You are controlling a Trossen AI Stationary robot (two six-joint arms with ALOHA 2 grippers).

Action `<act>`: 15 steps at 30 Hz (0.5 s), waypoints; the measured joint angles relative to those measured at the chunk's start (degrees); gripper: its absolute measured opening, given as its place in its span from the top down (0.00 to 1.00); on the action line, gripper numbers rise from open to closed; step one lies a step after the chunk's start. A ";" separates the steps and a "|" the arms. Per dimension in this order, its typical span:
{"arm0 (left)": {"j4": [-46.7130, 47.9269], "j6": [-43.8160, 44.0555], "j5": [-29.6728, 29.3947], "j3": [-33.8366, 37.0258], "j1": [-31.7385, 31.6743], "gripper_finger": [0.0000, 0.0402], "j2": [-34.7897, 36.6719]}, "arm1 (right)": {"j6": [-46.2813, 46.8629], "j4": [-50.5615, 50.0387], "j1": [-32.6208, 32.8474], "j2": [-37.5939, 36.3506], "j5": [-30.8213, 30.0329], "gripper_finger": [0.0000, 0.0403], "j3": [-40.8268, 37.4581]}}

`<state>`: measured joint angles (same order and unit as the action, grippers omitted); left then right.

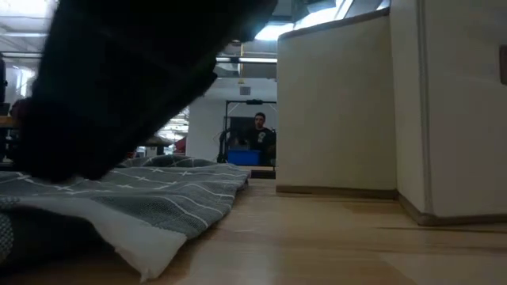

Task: Fold towel
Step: Fold the gray patterned towel

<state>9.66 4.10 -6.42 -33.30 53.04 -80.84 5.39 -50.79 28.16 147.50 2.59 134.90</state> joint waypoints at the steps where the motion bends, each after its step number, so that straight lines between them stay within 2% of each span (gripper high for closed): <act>1: -0.37 -0.03 0.00 0.00 -0.02 0.52 -0.60 | 0.00 0.54 0.00 0.19 -0.04 0.44 0.02; 8: -2.57 -1.79 -0.09 -0.10 -0.02 0.52 -4.44 | -0.13 1.53 0.00 2.12 -0.48 0.44 0.02; 15: -5.94 0.79 -0.78 -0.15 -0.15 0.52 -6.83 | -0.21 5.34 -0.04 3.31 -1.06 0.44 -0.87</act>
<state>3.72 4.89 -7.19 -33.45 52.88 -87.67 5.18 -45.45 28.12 150.80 1.53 134.03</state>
